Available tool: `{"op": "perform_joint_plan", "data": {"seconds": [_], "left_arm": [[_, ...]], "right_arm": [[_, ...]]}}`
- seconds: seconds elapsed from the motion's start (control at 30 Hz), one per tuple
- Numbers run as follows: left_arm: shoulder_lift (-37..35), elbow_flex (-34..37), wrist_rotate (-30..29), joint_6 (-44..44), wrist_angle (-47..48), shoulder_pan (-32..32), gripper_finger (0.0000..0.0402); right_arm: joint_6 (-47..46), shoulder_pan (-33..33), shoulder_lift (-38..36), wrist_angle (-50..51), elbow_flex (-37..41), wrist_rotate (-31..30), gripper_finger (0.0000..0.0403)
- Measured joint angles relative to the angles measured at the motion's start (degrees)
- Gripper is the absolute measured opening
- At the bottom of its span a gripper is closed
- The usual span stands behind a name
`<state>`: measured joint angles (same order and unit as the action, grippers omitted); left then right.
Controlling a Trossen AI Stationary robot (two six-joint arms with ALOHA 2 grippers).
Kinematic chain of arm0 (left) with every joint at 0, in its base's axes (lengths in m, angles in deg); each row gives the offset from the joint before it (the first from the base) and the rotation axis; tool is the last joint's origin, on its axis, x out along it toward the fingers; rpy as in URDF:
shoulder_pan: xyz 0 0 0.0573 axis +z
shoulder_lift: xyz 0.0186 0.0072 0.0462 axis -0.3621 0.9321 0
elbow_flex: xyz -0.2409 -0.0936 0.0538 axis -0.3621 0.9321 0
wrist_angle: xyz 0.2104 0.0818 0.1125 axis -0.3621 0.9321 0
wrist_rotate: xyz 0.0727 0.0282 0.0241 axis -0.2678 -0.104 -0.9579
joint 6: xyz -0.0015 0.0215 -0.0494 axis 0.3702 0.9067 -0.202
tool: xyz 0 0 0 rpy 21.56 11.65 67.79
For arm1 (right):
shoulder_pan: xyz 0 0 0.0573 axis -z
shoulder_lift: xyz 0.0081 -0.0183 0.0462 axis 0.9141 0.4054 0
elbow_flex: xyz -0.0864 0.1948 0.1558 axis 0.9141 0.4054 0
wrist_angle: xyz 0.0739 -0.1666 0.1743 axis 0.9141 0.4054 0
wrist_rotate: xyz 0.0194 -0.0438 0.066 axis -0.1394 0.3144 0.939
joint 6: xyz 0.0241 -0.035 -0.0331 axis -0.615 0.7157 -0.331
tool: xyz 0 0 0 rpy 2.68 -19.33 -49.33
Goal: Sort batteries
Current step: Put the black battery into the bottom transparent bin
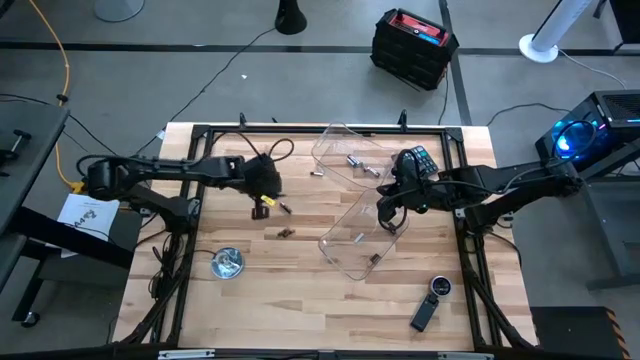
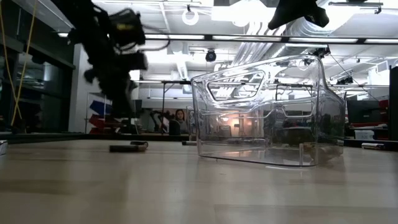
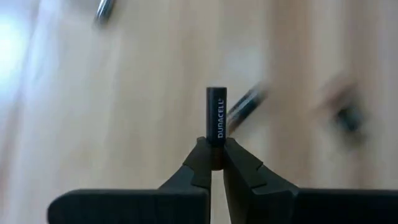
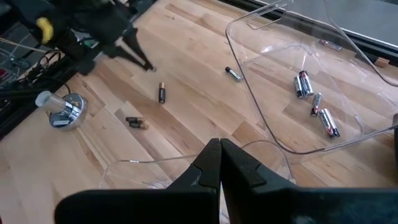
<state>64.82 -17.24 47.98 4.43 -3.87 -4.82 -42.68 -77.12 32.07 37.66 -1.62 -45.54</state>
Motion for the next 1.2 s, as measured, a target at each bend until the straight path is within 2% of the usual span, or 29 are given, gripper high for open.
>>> {"op": "perform_joint_plan", "data": {"seconds": [0.07, 0.17, 0.33, 0.47, 0.57, 0.7, 0.83, 0.97, 1.03, 1.1, 1.2], "left_arm": [[-0.24, -0.05, 3.31, -3.69, -6.42, -2.64, 0.0005], [1.09, -2.59, 5.19, -7.46, -14.35, -8.28, 0.0004], [7.77, -13.87, 5.45, -5.1, -19.56, -17.0, 0.0004], [14.76, -24.12, 5.42, -0.81, -19.48, -19.78, 0.0006], [19.77, -29.47, 5.38, -0.38, -18.62, -20.28, 0.0027], [23.52, -35.38, 5.34, -0.81, -12.31, -20.78, 0.0083], [23.38, -39.16, 5.29, -0.8, -2.26, -21.12, 0.0141], [20.43, -38.62, 5.4, -3.54, 10.77, -20.46, 0.0179], [18.01, -35.17, 5.34, -5.86, 14.6, -20.1, 0.0185], [14.39, -29.14, 5.13, -8.55, 13.74, -20.09, 0.0186], [7.7, -18.4, 4.98, -13.73, 7.42, -21.03, 0.0185]], "right_arm": [[0.01, -0.02, 0.0, 0.0, 0.0, 0.0, 0.0], [0.0, 0.17, 0.0, -0.02, 0.0, -0.12, 0.0], [0.0, 0.83, 0.0, -0.17, 0.02, -1.37, 0.0], [0.0, 1.41, 0.0, -0.2, 0.02, -1.53, 0.0], [0.02, 1.4, 0.0, -0.19, 0.02, -1.55, 0.0], [-0.13, 1.4, 0.0, -0.17, 0.02, -1.53, 0.0], [-0.07, 1.4, 0.0, -0.09, 0.02, -1.64, 0.0], [0.04, 1.4, 0.0, 0.29, 0.02, -2.19, 0.0], [0.04, 1.4, 0.0, 0.58, 0.02, -2.19, 0.0], [0.04, 1.4, 0.0, 1.19, 0.02, -2.19, 0.0], [0.04, 1.4, 0.0, 1.93, 0.02, -2.21, 0.0]]}}
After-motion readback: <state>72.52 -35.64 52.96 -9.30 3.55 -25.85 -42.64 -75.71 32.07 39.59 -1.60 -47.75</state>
